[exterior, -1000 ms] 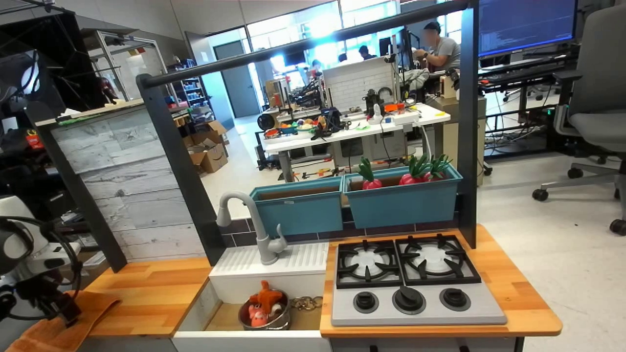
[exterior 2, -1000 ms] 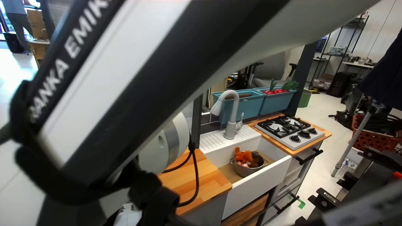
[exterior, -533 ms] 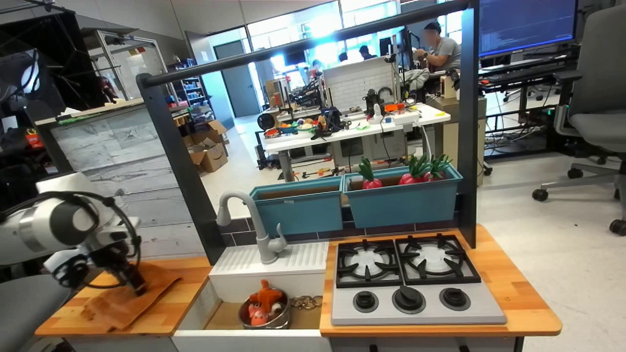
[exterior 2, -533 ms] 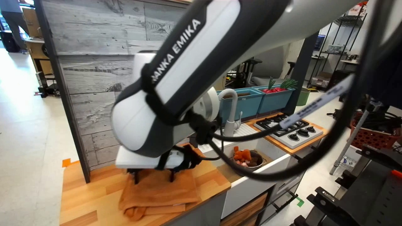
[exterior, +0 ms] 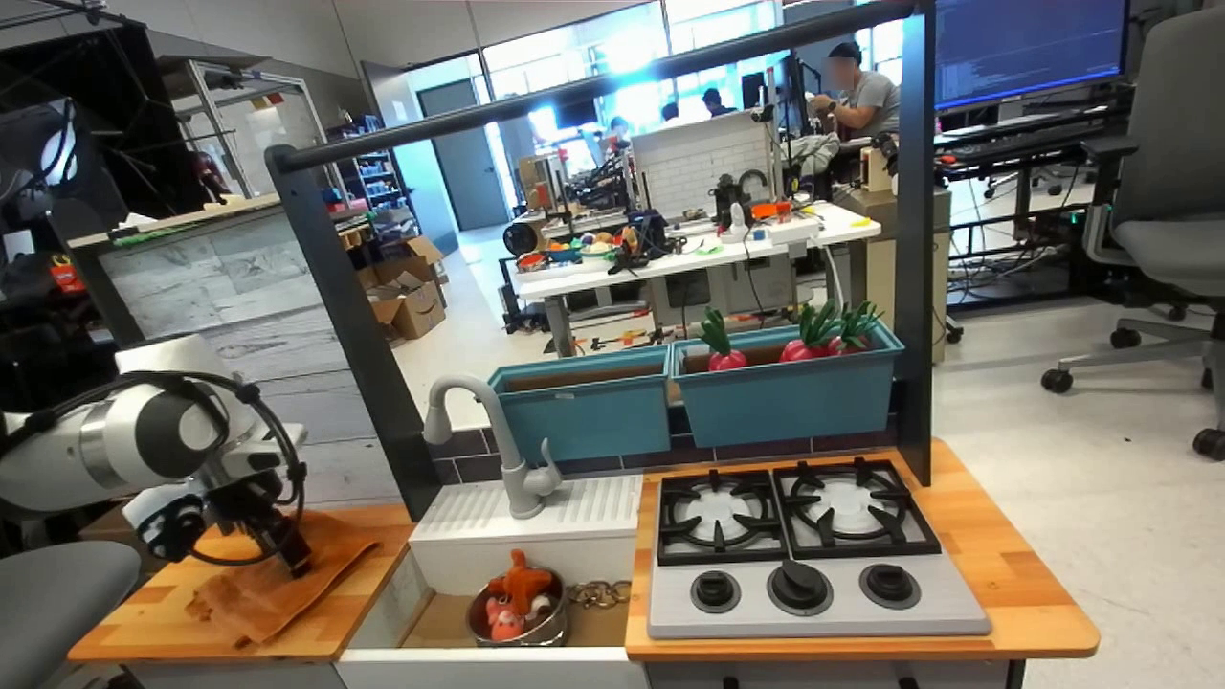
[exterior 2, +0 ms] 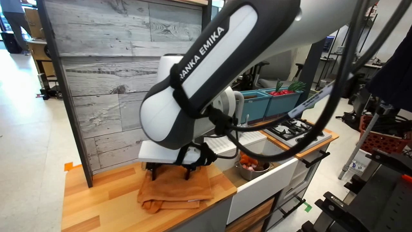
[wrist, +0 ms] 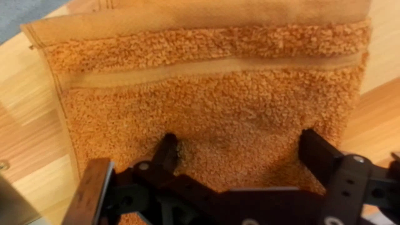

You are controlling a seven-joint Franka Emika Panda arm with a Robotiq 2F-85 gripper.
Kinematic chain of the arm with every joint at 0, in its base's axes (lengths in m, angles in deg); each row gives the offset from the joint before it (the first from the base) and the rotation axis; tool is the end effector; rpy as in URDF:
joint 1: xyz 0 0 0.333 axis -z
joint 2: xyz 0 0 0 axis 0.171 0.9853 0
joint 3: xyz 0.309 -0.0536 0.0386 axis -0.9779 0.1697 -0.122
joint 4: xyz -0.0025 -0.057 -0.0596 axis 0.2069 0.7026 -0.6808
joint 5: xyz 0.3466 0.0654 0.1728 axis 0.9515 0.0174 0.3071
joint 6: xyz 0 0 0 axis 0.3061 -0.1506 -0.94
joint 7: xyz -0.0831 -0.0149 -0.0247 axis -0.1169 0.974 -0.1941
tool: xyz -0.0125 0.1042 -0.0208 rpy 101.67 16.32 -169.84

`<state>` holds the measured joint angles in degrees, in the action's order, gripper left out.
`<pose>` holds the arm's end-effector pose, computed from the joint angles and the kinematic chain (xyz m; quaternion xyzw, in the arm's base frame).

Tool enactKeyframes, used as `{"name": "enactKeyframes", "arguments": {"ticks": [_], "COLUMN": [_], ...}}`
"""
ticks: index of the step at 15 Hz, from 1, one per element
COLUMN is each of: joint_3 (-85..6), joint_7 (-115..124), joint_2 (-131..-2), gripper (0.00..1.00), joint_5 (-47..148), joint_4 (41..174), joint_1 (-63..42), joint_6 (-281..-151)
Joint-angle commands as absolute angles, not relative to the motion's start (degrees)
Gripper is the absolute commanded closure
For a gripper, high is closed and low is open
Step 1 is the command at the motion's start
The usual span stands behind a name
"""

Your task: Put the toys inside the pot in the sink and then wipe the counter with the towel

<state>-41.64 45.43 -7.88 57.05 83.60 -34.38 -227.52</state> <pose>0.6566 0.2818 -0.0274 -0.9772 0.2106 -0.0181 0.0184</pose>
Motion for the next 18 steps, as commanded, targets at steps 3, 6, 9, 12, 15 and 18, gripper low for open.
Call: {"name": "enactKeyframes", "arguments": {"ticks": [3,6,9,12,15,18], "joint_3": [-43.8,-42.4,-39.5,-35.9,-34.8,-37.2], "joint_7": [44.8,45.4,47.3,50.7,52.0,50.4], "joint_2": [-5.1,-5.5,-7.1,-7.1,-6.5,-5.3], "gripper": [0.0,0.0,0.0,0.0,0.0,0.0], "joint_5": [54.8,55.2,56.0,55.1,54.7,53.5], "joint_4": [80.7,80.5,83.5,84.2,83.1,81.1], "joint_1": [-41.9,-42.4,-40.3,-37.7,-36.0,-37.6], "joint_6": [-226.7,-226.0,-226.5,-226.6,-226.0,-226.5]}}
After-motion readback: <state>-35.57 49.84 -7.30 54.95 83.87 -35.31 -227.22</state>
